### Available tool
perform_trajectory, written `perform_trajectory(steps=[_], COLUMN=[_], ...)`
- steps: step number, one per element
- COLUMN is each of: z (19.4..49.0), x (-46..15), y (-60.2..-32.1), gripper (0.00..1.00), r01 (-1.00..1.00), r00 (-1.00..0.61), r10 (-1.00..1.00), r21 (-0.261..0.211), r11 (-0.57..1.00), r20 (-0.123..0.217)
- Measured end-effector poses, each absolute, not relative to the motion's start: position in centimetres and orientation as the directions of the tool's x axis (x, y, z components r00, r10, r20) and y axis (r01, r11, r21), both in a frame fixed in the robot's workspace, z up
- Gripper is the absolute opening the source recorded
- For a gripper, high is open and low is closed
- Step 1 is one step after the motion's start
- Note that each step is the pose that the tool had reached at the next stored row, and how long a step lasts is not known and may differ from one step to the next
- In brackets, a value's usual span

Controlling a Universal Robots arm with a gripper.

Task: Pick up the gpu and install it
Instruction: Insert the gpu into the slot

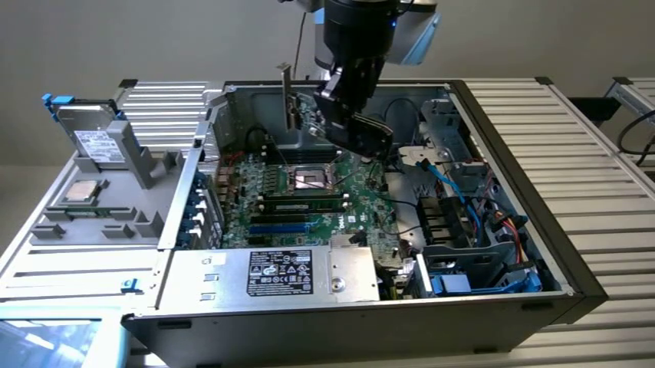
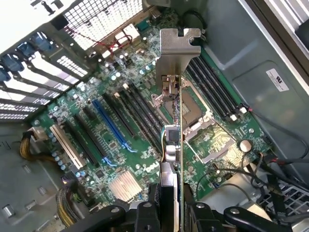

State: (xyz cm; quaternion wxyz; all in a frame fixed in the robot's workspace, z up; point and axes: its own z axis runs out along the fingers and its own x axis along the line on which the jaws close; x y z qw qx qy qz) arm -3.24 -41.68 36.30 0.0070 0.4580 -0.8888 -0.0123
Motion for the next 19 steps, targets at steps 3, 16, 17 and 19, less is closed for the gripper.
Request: perform_trajectory(steps=[3,16,17,19], z=[36.27,36.07,36.05,36.01], x=[-3.24,-3.24,-3.24,-3.24], y=[-41.68,-41.68,-41.68,-41.68], gripper=[0.29,0.29,0.29,0.29], r01=[-0.844,-0.946,-0.952,-0.962], r00=[-0.536,-0.322,-0.305,-0.27], r10=[-0.844,-0.947,-0.952,-0.963], r21=[0.028,0.028,0.028,0.028], r11=[0.535,0.322,0.305,0.27], r20=[0.001,0.001,0.001,0.001])
